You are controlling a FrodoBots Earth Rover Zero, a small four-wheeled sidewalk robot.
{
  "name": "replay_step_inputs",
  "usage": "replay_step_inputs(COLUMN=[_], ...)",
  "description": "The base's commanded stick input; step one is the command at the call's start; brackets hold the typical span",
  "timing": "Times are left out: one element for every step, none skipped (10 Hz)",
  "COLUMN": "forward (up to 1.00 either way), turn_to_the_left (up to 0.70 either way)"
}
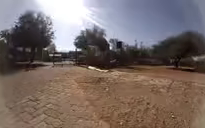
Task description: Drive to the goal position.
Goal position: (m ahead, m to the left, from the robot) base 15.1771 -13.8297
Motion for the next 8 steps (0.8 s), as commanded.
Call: replay_step_inputs(forward=[1.00,1.00,1.00,1.00,1.00,1.00,1.00,1.00], turn_to_the_left=[-0.27,-0.27,-0.27,-0.27,-0.27,-0.27,-0.27,-0.27])
